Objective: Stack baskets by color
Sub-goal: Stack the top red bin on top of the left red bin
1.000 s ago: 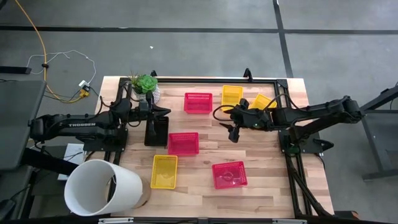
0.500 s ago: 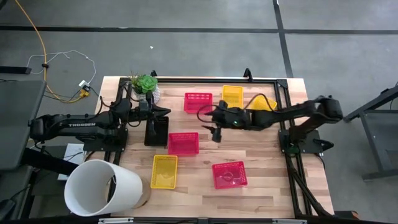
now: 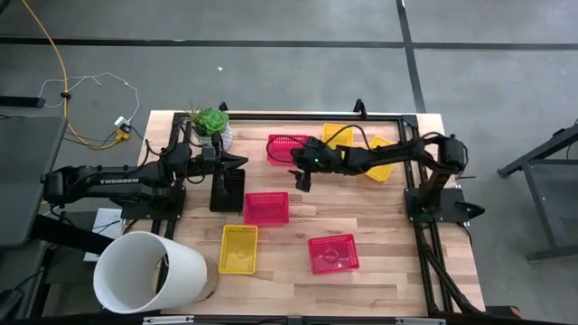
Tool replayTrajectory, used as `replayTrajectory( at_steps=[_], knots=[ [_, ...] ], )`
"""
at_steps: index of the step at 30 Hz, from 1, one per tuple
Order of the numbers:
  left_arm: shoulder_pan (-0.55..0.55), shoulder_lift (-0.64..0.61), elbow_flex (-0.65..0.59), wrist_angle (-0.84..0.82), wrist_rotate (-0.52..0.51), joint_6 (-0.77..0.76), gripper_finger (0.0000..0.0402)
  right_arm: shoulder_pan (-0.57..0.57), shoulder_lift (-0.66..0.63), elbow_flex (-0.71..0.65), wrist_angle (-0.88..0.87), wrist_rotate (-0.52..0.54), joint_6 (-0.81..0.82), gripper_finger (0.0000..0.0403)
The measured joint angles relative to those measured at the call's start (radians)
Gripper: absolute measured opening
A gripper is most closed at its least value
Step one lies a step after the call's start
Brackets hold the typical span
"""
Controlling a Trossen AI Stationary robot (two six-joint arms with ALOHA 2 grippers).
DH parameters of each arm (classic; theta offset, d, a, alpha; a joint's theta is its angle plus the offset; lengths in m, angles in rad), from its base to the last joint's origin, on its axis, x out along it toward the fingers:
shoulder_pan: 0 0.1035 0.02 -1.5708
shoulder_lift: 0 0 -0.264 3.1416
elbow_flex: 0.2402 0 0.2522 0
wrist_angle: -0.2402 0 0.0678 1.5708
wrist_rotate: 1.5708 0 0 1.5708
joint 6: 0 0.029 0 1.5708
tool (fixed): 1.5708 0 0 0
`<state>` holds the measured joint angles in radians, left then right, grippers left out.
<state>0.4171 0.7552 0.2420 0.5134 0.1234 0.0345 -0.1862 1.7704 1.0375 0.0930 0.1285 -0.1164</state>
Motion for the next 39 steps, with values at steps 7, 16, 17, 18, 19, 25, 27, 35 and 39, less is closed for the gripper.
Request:
replayTrajectory(
  at_steps=[7, 16, 17, 18, 19, 25, 27, 35, 39],
  knots=[
    [0.000, 0.000, 0.000, -0.017, 0.000, -0.075, 0.0000, -0.011, 0.018, 0.009, -0.010, -0.003, -0.027, 0.0256],
    [-0.030, 0.000, 0.000, -0.020, 0.017, -0.084, 0.0000, -0.024, 0.018, 0.009, -0.024, -0.004, -0.015, 0.0256],
    [-0.036, 0.000, 0.000, -0.019, 0.016, -0.084, 0.0000, -0.024, 0.018, 0.009, -0.026, -0.006, -0.015, 0.0256],
    [-0.042, 0.000, 0.000, -0.016, 0.014, -0.085, 0.0000, -0.023, 0.018, 0.009, -0.027, -0.006, -0.014, 0.0256],
    [-0.047, 0.000, 0.000, -0.015, 0.010, -0.085, 0.0000, -0.023, 0.018, 0.009, -0.029, -0.006, -0.014, 0.0256],
    [-0.068, 0.000, 0.001, -0.015, -0.063, -0.092, 0.0000, -0.023, 0.018, 0.009, -0.032, -0.006, 0.004, 0.0256],
    [-0.068, 0.000, 0.001, -0.014, -0.065, -0.092, 0.0000, -0.023, 0.018, 0.009, -0.033, -0.006, 0.004, 0.0256],
    [-0.068, 0.000, 0.001, -0.014, -0.060, -0.092, 0.0000, -0.023, 0.018, 0.009, -0.033, -0.006, 0.004, 0.0256],
    [-0.068, 0.000, 0.001, -0.014, -0.056, -0.092, 0.0000, -0.023, 0.018, 0.009, -0.034, -0.006, 0.004, 0.0256]
  ],
)
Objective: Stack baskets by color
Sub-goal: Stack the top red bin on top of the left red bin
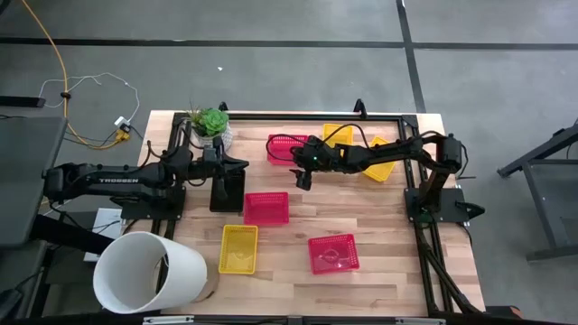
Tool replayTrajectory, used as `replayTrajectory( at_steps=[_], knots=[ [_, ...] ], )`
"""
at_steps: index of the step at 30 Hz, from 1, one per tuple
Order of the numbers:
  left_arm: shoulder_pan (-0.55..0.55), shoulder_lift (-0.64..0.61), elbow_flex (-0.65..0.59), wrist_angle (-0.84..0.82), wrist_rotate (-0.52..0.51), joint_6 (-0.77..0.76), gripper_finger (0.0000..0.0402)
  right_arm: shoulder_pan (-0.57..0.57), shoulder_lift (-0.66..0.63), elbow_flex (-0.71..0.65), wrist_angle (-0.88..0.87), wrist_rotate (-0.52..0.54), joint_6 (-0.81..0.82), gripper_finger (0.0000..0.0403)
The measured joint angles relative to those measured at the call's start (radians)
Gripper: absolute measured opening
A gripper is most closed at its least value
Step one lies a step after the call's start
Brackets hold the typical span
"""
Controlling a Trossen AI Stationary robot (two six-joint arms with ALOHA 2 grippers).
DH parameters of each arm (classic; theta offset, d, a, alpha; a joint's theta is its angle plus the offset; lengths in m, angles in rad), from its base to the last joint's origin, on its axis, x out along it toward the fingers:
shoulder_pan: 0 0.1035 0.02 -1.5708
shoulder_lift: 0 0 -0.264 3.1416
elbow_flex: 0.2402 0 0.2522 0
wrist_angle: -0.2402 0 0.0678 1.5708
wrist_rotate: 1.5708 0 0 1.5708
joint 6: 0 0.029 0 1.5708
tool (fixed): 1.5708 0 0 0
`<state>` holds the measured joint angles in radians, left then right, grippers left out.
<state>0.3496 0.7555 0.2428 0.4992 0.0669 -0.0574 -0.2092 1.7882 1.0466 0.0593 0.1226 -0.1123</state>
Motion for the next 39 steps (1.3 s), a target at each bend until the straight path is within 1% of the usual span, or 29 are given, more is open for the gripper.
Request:
replayTrajectory(
  at_steps=[8, 12, 20, 32, 36, 39],
  knots=[
    [0.000, 0.000, 0.000, 0.008, 0.002, -0.001, 0.0000, 0.000, 0.000, 0.000, 0.000, -0.024, 0.000, 0.0256],
    [0.000, 0.000, 0.000, 0.029, 0.033, -0.003, 0.0000, 0.000, 0.000, 0.000, 0.000, -0.036, 0.000, 0.0256],
    [0.000, 0.000, 0.000, 0.030, 0.034, -0.016, 0.0000, -0.005, 0.001, 0.000, -0.001, -0.072, -0.005, 0.0256],
    [-0.002, 0.000, 0.000, 0.021, 0.034, -0.019, 0.0000, -0.026, 0.093, -0.001, 0.063, 0.081, -0.031, 0.0256],
    [-0.002, 0.000, 0.000, 0.021, 0.034, -0.019, 0.0000, -0.037, 0.102, -0.001, 0.054, 0.082, -0.046, 0.0255],
    [-0.002, 0.000, 0.000, 0.021, 0.034, -0.023, 0.0000, -0.046, 0.113, -0.001, 0.052, 0.067, -0.046, 0.0242]
  ],
)
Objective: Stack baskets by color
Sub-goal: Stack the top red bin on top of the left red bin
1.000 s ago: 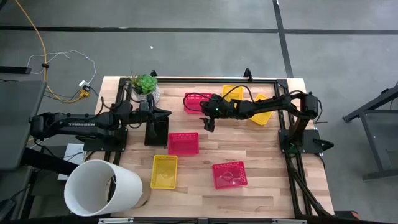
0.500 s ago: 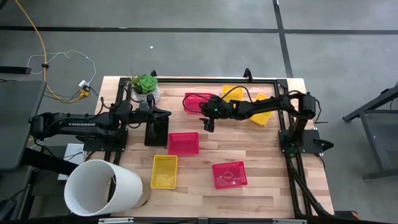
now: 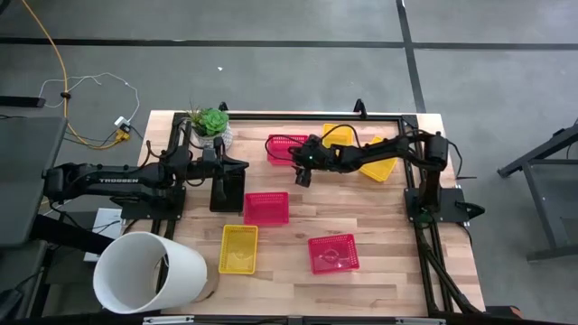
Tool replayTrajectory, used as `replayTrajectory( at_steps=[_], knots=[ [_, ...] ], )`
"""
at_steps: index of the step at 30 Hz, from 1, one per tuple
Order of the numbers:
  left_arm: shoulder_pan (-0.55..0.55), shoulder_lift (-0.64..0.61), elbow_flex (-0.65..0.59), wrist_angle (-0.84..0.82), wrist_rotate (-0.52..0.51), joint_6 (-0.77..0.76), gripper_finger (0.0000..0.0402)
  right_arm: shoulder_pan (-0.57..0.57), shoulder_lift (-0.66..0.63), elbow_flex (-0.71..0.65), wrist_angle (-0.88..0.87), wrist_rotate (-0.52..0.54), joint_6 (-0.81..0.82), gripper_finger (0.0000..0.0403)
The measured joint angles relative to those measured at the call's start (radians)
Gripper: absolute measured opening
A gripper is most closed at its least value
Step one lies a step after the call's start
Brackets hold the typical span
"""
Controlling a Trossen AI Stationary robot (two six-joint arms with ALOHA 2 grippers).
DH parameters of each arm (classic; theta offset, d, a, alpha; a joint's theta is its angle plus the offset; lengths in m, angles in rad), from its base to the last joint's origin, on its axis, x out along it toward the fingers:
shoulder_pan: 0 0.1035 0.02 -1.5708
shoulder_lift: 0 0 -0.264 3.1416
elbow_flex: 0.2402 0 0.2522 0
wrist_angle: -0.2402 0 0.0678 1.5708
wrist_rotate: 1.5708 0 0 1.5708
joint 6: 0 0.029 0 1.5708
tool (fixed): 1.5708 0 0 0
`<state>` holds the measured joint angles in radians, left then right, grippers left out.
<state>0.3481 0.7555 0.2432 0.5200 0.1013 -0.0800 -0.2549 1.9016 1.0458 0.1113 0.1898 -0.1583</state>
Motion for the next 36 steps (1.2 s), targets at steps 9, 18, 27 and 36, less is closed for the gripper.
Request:
replayTrajectory(
  at_steps=[9, 18, 27, 36],
  knots=[
    [0.000, 0.001, 0.000, -0.001, 0.000, -0.007, 0.0000, 0.011, 0.012, 0.000, -0.021, -0.003, -0.003, 0.0079],
    [0.000, 0.001, 0.000, -0.007, 0.000, -0.014, 0.0000, 0.083, -0.058, 0.000, -0.038, 0.012, -0.004, 0.0004],
    [0.000, 0.001, 0.000, -0.003, -0.023, -0.014, 0.0000, 0.302, -0.122, 0.000, -0.034, 0.095, 0.008, 0.0002],
    [0.000, 0.001, 0.000, 0.003, -0.025, -0.014, 0.0000, 0.477, -0.111, 0.023, 0.052, 0.256, 0.008, 0.0001]
  ],
)
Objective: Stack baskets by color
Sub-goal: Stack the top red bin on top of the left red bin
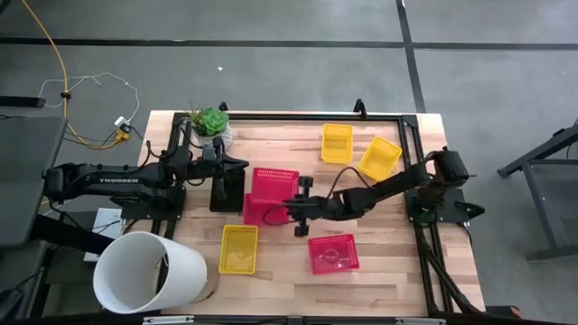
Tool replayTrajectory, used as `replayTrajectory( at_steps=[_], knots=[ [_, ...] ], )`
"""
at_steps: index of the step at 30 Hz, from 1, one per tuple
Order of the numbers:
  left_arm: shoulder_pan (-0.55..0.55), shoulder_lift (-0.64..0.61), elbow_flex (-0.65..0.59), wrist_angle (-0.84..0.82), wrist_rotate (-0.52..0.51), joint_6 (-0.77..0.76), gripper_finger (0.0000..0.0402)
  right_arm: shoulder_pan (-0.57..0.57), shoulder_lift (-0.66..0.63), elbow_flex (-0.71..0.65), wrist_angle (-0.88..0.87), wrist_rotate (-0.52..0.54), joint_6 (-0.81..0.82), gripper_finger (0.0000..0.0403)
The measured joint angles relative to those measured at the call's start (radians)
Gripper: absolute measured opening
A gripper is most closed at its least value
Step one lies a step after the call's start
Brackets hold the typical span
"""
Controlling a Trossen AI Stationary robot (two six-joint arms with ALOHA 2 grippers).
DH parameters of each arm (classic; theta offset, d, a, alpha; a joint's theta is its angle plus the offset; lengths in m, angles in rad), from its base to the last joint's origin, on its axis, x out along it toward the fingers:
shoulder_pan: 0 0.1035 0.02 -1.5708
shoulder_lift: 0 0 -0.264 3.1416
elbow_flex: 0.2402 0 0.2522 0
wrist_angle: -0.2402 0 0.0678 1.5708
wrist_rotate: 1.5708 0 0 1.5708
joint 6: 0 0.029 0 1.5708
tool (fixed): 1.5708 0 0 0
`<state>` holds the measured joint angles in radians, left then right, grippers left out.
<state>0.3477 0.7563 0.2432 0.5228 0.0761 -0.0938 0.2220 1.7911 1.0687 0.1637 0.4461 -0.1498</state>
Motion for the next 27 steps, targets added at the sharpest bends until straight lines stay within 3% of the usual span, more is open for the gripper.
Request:
replayTrajectory(
  at_steps=[10, 27],
  knots=[
    [0.000, 0.000, 0.000, 0.003, -0.013, 0.000, 0.0000, 0.028, 0.123, 0.127, -0.051, -0.033, 0.012, 0.0000],
    [0.000, 0.000, 0.000, 0.002, -0.013, 0.000, 0.0000, 0.067, 0.129, 0.142, -0.147, -0.061, 0.136, 0.0000]
  ],
)
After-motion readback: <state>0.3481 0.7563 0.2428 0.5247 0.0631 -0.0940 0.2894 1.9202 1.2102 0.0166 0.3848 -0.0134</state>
